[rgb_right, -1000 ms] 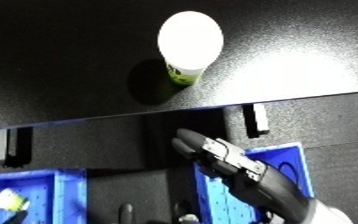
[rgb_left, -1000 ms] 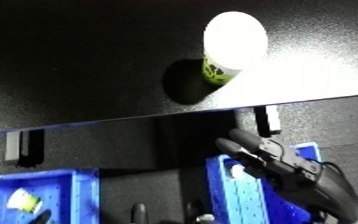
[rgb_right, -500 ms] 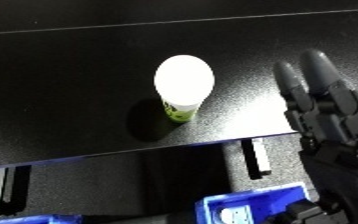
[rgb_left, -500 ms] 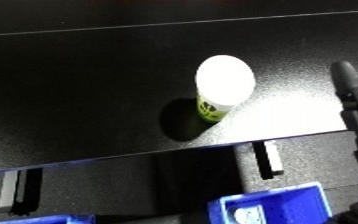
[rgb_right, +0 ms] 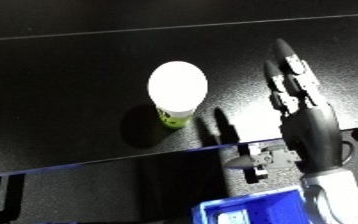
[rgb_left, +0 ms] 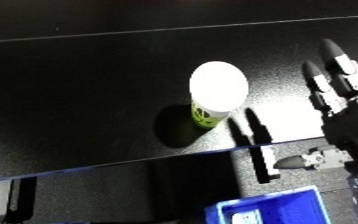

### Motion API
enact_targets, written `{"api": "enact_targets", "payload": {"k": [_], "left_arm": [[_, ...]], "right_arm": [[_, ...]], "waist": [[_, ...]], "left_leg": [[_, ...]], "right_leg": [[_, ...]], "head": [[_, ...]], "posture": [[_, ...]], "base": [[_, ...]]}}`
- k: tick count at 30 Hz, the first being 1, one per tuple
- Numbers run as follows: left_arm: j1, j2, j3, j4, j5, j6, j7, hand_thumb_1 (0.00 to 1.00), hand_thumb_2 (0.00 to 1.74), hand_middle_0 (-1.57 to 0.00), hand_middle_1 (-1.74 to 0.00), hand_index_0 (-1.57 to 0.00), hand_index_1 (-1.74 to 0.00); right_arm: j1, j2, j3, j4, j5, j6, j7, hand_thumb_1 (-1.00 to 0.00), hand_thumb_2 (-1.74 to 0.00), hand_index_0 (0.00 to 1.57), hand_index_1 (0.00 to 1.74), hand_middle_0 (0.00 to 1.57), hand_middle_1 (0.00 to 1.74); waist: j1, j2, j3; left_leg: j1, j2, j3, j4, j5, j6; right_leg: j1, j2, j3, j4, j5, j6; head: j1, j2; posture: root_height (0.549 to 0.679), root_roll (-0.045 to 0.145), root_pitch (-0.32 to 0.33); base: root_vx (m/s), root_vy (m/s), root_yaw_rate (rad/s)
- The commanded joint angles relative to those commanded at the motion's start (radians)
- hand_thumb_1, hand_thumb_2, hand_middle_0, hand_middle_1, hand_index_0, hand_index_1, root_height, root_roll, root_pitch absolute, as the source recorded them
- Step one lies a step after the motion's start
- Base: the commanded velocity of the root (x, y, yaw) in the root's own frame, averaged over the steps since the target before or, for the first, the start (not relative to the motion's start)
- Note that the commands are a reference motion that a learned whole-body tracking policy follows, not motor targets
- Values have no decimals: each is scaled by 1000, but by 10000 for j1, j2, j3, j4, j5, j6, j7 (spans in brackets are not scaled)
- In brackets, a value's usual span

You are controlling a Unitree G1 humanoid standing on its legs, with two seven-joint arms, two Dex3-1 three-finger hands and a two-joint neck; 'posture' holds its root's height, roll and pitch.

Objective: Pick up the object and place it into the box

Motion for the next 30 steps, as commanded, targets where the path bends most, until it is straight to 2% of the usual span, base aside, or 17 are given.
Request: {"api": "enact_targets", "payload": {"k": [6,12,18,26,30], "left_arm": [[-117,3,-300,31,70,96,-53,0,0,0,0,0,0],[-284,25,-557,-47,83,276,-21,0,0,0,0,0,0],[-389,65,-729,-162,159,453,-50,0,0,0,0,0,0],[-572,8,-996,-301,103,689,42,0,0,0,0,0,0],[-614,-30,-1039,-336,105,809,110,0,0,0,0,0,0]], "right_arm": [[-1169,-295,716,1847,201,196,254,0,0,0,0,0,0],[-2115,-326,1324,3003,131,463,593,0,0,0,0,0,0],[-2898,-373,1914,3812,99,615,998,0,0,0,0,0,0],[-3914,-93,2667,4307,-10,968,1669,0,0,0,0,0,0],[-4183,112,2957,4200,40,1203,2055,-200,-348,314,348,314,348]], "waist": [[249,97,-20],[409,176,-34],[561,240,-31],[725,316,17],[770,330,39]], "left_leg": [[4,-100,-79,27,-12,20],[6,-168,-139,50,-8,39],[5,-227,-205,82,-4,51],[5,-306,-260,118,6,52],[2,-350,-274,94,26,34]], "right_leg": [[28,-90,-58,26,5,-41],[29,-148,-62,47,22,-63],[45,-215,-75,85,22,-84],[25,-283,-87,177,6,-115],[14,-300,-86,172,13,-111]], "head": [[795,-91],[1358,-94],[1886,-34],[2476,27],[2660,122]], "posture": [[630,41,-61],[630,44,-66],[630,47,-70],[629,52,-77],[629,54,-76]], "base": [[-2,4,77],[-1,18,52],[-3,17,59],[-2,19,55],[-10,14,51]]}}
